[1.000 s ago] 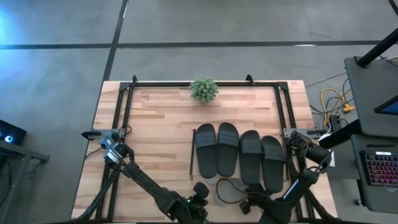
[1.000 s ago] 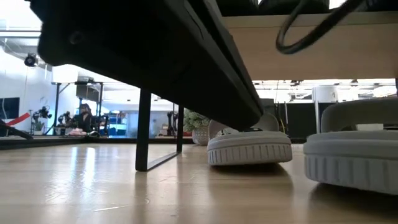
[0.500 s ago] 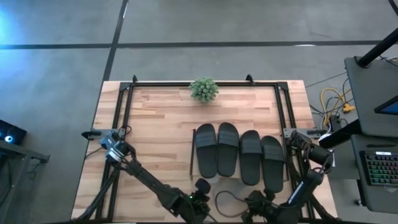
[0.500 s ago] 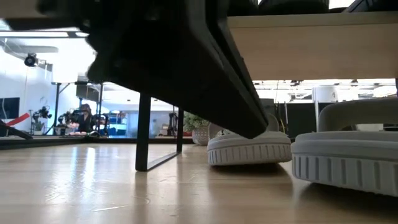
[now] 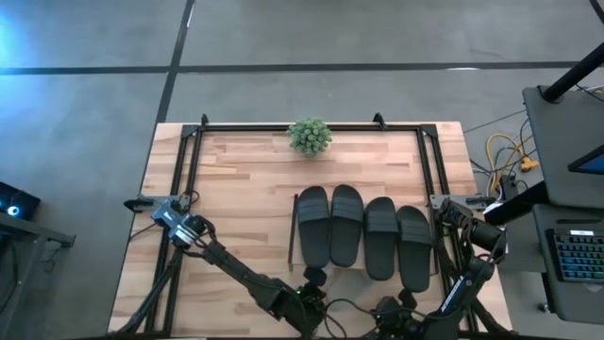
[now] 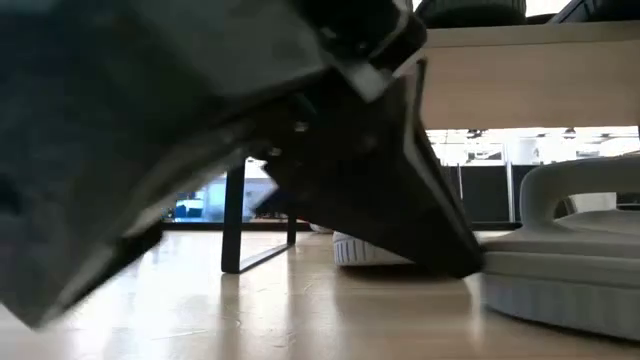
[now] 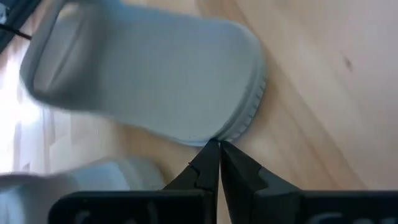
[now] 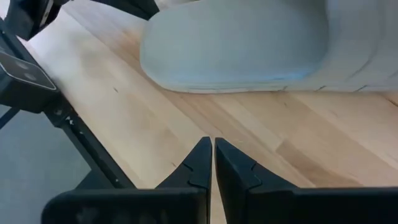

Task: Pick and place slides into the shelf
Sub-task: Put the white slipper under the shelf

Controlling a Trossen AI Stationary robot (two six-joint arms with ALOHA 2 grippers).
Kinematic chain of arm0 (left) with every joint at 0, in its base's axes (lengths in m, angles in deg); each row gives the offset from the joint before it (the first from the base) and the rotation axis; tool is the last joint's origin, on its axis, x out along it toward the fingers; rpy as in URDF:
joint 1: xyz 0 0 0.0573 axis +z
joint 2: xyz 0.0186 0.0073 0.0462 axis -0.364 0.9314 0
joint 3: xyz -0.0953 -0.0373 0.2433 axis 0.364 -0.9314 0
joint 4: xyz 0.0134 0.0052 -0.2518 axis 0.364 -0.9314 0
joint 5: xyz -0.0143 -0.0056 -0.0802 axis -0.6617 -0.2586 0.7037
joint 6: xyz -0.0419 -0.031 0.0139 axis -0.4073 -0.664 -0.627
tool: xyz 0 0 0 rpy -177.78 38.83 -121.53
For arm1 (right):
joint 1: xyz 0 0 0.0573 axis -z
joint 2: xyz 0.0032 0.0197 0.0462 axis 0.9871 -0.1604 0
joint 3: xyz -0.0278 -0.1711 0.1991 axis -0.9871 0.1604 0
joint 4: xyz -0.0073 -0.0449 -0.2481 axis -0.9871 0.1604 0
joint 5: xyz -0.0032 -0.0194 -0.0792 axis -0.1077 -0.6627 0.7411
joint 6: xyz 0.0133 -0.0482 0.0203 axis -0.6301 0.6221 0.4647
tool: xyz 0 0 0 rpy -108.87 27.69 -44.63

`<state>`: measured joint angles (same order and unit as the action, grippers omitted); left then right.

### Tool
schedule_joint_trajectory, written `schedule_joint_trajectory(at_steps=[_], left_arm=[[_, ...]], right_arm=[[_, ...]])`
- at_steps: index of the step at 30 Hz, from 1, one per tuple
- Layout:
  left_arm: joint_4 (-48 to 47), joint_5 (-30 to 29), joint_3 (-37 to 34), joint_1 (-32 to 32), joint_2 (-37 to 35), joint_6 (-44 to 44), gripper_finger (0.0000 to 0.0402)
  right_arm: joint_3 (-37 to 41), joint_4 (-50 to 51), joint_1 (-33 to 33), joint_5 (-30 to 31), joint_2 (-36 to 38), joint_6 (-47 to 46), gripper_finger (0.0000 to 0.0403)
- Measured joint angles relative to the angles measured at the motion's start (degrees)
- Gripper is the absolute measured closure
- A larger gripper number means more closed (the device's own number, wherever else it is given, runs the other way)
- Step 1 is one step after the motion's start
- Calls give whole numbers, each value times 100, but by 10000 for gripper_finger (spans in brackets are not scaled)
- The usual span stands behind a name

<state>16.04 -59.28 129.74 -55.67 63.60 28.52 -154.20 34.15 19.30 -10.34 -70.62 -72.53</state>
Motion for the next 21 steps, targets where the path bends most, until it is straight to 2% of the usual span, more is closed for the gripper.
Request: schedule_joint_trajectory(at_steps=[9,15,18,21], left_arm=[[1231,180,81,-13,30,2,402],[1188,224,164,-37,30,121,402],[1002,211,175,-127,-80,539,402],[634,203,170,-283,-241,561,402]], right_arm=[[16,23,-13,-175,0,15,390],[16,45,-17,-243,0,-4,390],[75,88,-28,-275,4,-29,390],[206,149,-22,-281,4,-24,390]])
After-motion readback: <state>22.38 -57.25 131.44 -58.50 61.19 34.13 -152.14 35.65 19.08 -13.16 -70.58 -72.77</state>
